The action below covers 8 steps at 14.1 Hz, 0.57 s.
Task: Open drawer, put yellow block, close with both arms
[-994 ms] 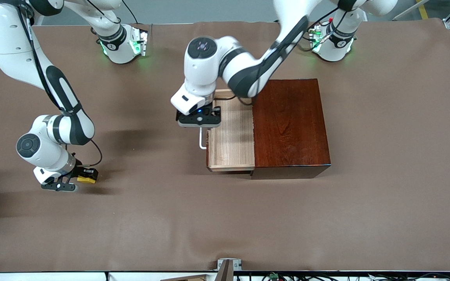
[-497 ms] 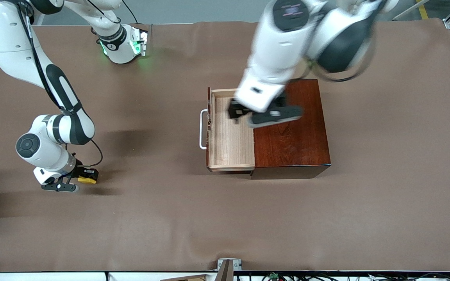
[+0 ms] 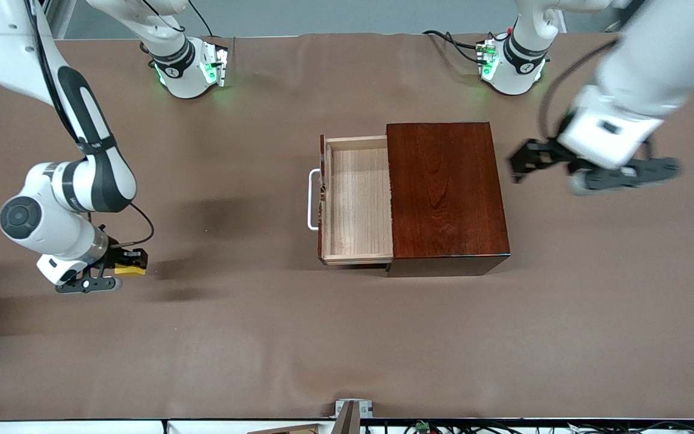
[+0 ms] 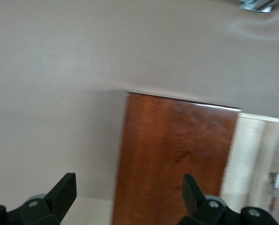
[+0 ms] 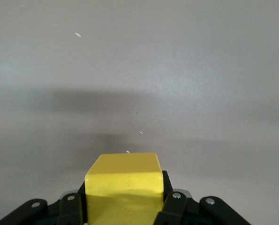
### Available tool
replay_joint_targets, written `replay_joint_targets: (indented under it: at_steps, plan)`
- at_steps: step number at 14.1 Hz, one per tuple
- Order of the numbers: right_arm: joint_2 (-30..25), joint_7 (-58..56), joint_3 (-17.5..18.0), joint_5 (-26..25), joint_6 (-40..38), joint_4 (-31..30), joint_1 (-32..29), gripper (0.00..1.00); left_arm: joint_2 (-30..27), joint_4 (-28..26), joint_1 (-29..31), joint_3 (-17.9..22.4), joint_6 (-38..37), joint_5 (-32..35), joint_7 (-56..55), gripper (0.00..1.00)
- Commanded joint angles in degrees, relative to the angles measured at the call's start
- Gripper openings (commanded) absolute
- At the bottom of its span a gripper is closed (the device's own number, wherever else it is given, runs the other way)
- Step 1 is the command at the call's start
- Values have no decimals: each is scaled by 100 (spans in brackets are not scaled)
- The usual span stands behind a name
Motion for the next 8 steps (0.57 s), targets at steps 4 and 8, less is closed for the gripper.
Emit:
replay_joint_targets:
  at_steps: [4, 8]
  plan:
    - [-40, -555, 554, -56, -623, 915, 15, 0, -692, -1046, 658, -43, 100, -43, 988, 100]
    - [-32, -1133, 669, -65, -1605, 1635, 225, 0, -710, -1161, 1000, -52, 126, -42, 1897, 100]
